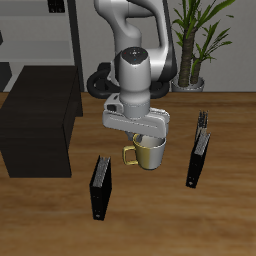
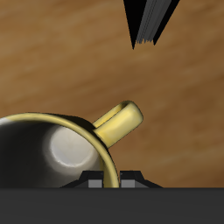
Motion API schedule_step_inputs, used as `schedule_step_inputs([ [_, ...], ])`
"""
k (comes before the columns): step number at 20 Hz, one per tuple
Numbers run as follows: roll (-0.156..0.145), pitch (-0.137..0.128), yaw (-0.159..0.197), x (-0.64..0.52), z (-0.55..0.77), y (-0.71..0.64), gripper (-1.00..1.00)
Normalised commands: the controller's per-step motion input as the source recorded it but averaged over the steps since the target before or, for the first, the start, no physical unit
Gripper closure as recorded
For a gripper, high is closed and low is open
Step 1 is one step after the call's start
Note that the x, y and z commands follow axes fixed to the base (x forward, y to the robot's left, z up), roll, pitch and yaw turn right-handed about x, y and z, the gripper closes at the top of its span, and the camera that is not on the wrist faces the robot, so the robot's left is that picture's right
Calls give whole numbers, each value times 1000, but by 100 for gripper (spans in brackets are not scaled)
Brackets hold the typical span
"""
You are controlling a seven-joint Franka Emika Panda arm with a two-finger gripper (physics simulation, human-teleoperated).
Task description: Place the white-yellow mug on top of the shelf
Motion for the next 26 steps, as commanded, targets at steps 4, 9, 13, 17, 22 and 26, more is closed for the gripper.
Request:
schedule_step_inputs([
  [4,13,-18,-5,5,249,10,100],
  [9,20,-26,39,-108,323,-3,100],
  [13,15,-10,28,-134,495,-100,100],
  [17,19,-13,9,-108,554,-147,100],
  [22,-11,-8,22,-106,658,-248,100],
  [26,13,26,7,-69,521,-236,100],
])
